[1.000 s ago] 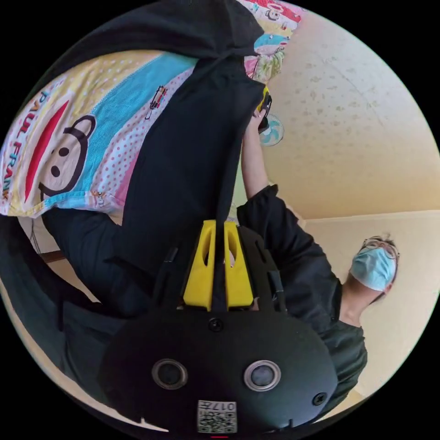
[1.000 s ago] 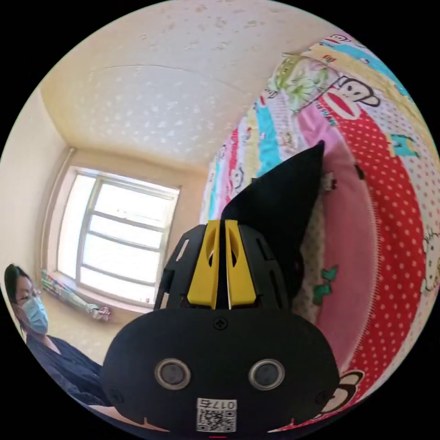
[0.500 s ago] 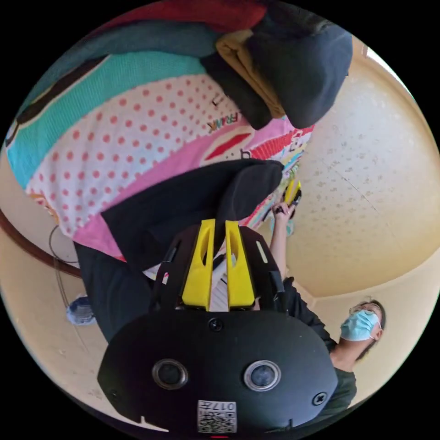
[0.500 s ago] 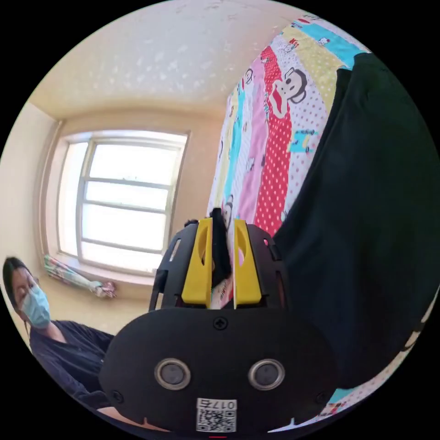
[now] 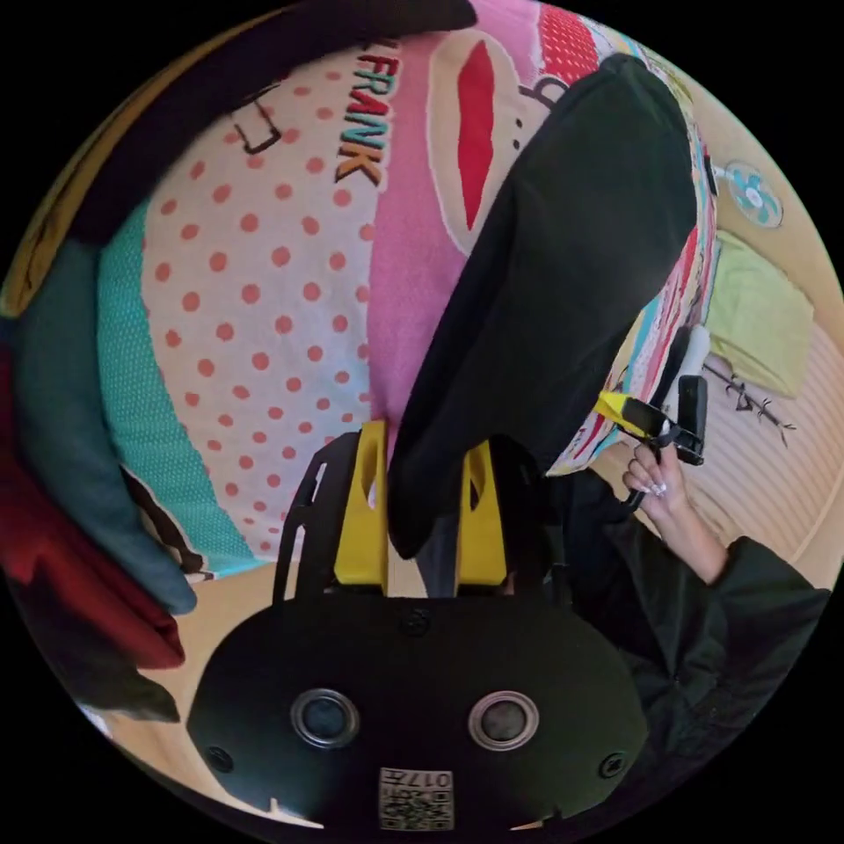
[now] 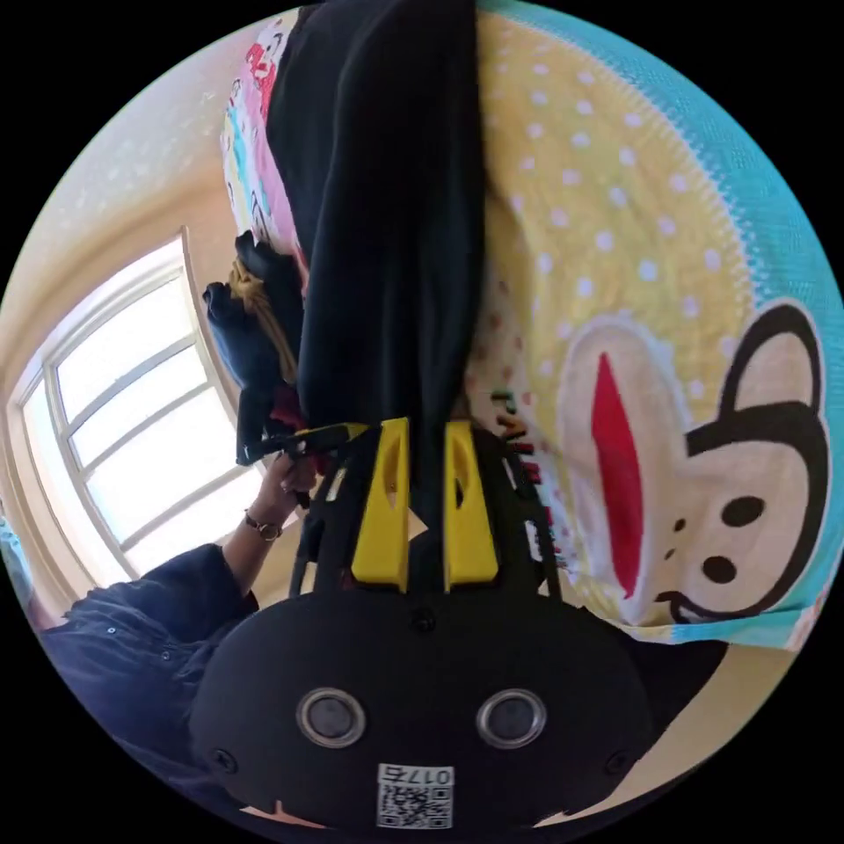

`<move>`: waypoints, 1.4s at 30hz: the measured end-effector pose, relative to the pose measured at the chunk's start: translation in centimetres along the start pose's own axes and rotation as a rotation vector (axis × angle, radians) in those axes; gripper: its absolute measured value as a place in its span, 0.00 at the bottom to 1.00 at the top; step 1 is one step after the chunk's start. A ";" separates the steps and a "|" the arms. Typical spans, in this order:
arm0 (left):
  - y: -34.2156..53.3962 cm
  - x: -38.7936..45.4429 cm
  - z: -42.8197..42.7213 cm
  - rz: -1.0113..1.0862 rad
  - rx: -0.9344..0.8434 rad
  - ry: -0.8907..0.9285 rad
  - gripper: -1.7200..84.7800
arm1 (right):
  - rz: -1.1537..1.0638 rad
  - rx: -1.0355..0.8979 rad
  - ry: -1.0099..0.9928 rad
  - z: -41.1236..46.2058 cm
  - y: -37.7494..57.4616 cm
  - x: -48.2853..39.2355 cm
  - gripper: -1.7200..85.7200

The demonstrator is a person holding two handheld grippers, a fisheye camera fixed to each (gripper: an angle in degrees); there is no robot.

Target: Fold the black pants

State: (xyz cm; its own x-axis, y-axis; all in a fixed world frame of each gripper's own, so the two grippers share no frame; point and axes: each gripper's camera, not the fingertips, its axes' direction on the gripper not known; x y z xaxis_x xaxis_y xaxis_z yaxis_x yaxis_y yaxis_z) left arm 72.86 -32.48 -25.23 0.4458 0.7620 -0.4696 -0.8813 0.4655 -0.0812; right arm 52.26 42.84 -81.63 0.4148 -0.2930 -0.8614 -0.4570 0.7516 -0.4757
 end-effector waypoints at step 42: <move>8.8 2.3 0.3 0.171 0.030 0.485 0.01 | -0.048 0.113 0.058 -0.9 7.6 5.0 0.14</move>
State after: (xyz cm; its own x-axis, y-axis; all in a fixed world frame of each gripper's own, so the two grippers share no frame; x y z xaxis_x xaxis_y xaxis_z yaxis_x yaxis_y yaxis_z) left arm 66.19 -26.54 -26.79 0.1658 0.5349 -0.8285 -0.9271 0.3709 0.0539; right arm 50.19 46.56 -89.68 0.3862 -0.3619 -0.8484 -0.3446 0.7966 -0.4967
